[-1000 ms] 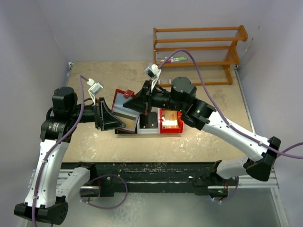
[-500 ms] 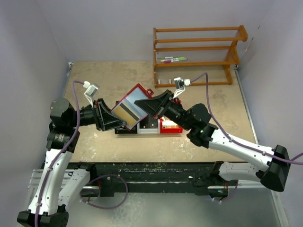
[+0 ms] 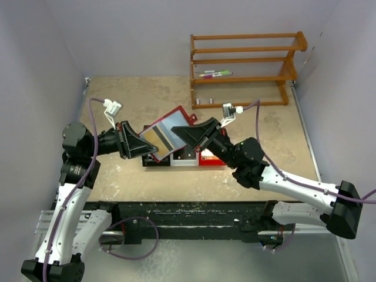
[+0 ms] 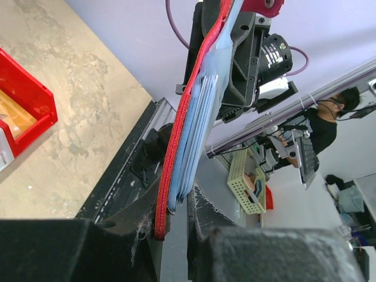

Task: Take the credit cards out of the card holder

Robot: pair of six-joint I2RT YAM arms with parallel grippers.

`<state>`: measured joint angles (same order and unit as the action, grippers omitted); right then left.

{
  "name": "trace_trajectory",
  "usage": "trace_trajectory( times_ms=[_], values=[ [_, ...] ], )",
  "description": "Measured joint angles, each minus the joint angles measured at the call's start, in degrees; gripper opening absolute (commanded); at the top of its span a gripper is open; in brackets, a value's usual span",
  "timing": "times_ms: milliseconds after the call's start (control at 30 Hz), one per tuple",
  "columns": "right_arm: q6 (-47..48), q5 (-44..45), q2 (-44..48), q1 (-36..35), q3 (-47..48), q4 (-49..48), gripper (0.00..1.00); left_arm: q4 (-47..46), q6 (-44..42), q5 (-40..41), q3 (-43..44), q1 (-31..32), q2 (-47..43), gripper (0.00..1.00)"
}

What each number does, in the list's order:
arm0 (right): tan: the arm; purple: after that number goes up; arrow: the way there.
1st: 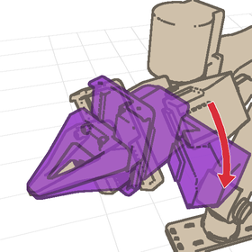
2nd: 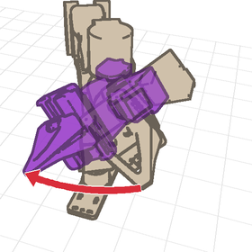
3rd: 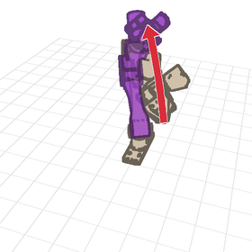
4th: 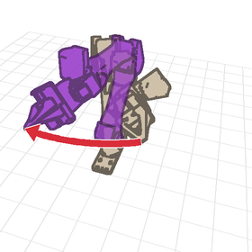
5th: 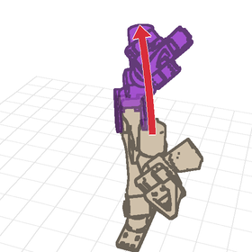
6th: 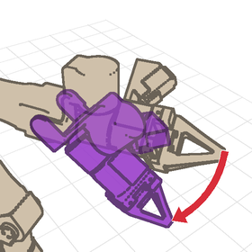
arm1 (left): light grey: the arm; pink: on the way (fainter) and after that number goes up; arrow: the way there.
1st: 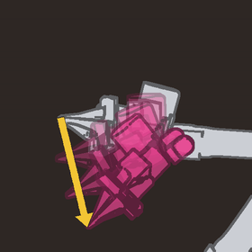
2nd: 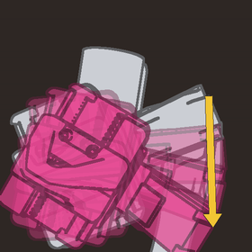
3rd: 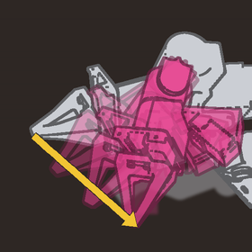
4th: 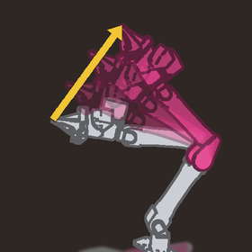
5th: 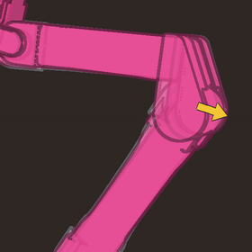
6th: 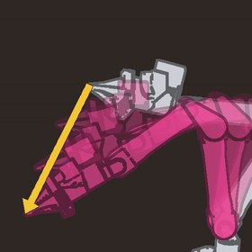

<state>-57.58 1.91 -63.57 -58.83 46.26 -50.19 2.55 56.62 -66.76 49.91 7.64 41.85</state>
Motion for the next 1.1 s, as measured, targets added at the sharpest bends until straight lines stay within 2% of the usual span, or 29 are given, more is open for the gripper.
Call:
trace_trajectory(
  times_ms=[267,400,433,533,600,667,833,967,1100],
  values=[
    [-0.52,0.39,-0.74,-0.44,-0.44,-1.62,0.00,-0.15,2.38,-0.04,-0.02,0.00,1.11,0.09],
    [-0.83,0.39,-0.92,-0.52,-0.44,-2.03,0.00,-0.33,2.56,-0.04,-0.02,0.00,1.11,0.02],
    [-0.96,0.39,-0.92,-0.52,-0.50,-2.05,0.03,-0.39,2.58,-0.07,-0.02,0.00,1.11,0.01],
    [-2.14,0.90,-0.15,-0.46,-1.70,-1.92,0.36,-0.11,2.32,-0.48,-0.02,0.00,1.16,0.00],
    [-2.19,0.50,0.96,-0.04,-2.01,0.50,0.49,1.09,0.92,-0.15,0.15,-0.02,1.31,0.00],
    [-0.09,-2.32,2.38,1.51,-1.73,5.14,0.55,4.13,-1.62,0.20,1.46,-0.09,2.05,0.00],
    [5.95,-14.73,1.22,9.46,6.45,18.75,0.51,11.78,-8.63,-0.66,5.14,-0.11,4.72,0.00],
    [12.11,-22.23,-3.02,12.09,17.33,30.69,0.29,17.62,-13.92,-2.27,7.58,-0.13,5.73,0.00],
    [16.09,-29.07,-5.79,12.13,23.54,39.01,0.20,22.21,-18.47,-3.76,9.99,-0.26,6.78,0.00]
  ],
)
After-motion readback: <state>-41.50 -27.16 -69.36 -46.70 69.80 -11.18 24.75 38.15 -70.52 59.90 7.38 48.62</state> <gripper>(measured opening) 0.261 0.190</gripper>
